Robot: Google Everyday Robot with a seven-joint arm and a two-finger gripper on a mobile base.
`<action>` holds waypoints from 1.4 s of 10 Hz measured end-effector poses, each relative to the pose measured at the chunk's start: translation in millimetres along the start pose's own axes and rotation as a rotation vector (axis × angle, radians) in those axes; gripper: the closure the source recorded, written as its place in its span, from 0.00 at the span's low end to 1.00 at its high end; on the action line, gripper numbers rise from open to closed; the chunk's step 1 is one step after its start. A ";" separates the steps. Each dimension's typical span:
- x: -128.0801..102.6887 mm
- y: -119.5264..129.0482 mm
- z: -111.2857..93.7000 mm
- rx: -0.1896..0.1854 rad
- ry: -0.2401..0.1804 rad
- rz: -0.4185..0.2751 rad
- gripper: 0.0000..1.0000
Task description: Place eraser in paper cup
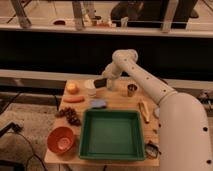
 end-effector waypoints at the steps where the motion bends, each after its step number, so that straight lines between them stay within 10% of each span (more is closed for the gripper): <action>1: -4.4 -2.9 -3.5 0.017 0.003 -0.006 0.94; 14: -59.5 -46.9 19.3 0.040 -0.140 -0.149 1.00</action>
